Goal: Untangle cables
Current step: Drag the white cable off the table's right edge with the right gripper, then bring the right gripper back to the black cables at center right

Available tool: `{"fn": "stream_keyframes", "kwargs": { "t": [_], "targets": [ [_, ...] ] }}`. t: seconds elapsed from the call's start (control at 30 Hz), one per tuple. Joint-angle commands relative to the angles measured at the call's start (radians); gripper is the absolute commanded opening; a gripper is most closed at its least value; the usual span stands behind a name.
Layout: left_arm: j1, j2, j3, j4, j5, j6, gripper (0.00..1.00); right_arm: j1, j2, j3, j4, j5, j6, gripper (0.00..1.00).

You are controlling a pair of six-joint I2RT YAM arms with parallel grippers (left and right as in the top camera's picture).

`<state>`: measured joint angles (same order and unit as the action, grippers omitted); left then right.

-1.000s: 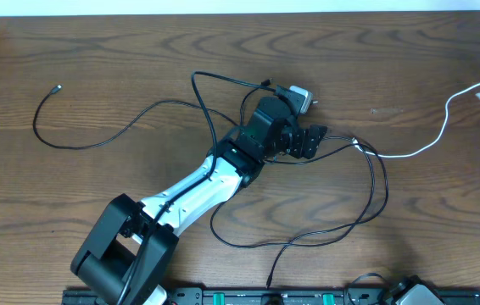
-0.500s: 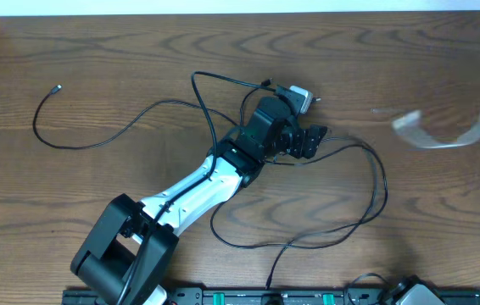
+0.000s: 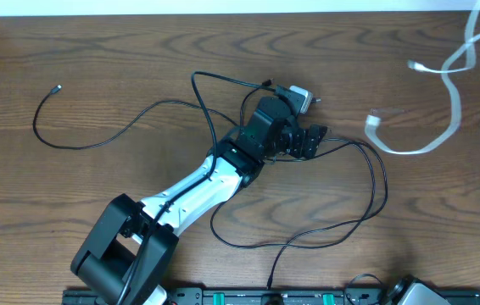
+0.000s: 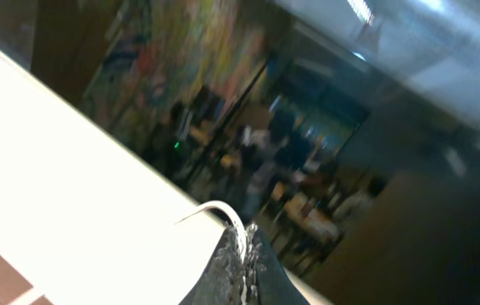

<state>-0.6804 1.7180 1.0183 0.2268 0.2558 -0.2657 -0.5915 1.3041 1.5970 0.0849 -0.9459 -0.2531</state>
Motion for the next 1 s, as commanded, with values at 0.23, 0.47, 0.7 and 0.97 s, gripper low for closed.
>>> {"fn": "stream_keyframes", "kwargs": {
  "t": [0.23, 0.47, 0.7, 0.97],
  "targets": [
    [0.003, 0.003, 0.016, -0.002, -0.006, -0.002, 0.84, -0.001, 0.13, 0.011, -0.115, 0.224, 0.013, 0.01],
    [0.003, 0.003, 0.016, -0.002, -0.006, -0.002, 0.84, -0.085, 0.212, 0.011, -0.138, 0.32, -0.068, 0.01],
    [0.003, 0.003, 0.016, -0.002, -0.006, -0.002, 0.85, -0.203, 0.326, 0.011, -0.183, 0.406, -0.069, 0.01],
    [0.003, 0.003, 0.016, -0.002, -0.006, -0.002, 0.85, -0.35, 0.493, 0.011, -0.171, 0.406, -0.069, 0.01]
  ]
}}
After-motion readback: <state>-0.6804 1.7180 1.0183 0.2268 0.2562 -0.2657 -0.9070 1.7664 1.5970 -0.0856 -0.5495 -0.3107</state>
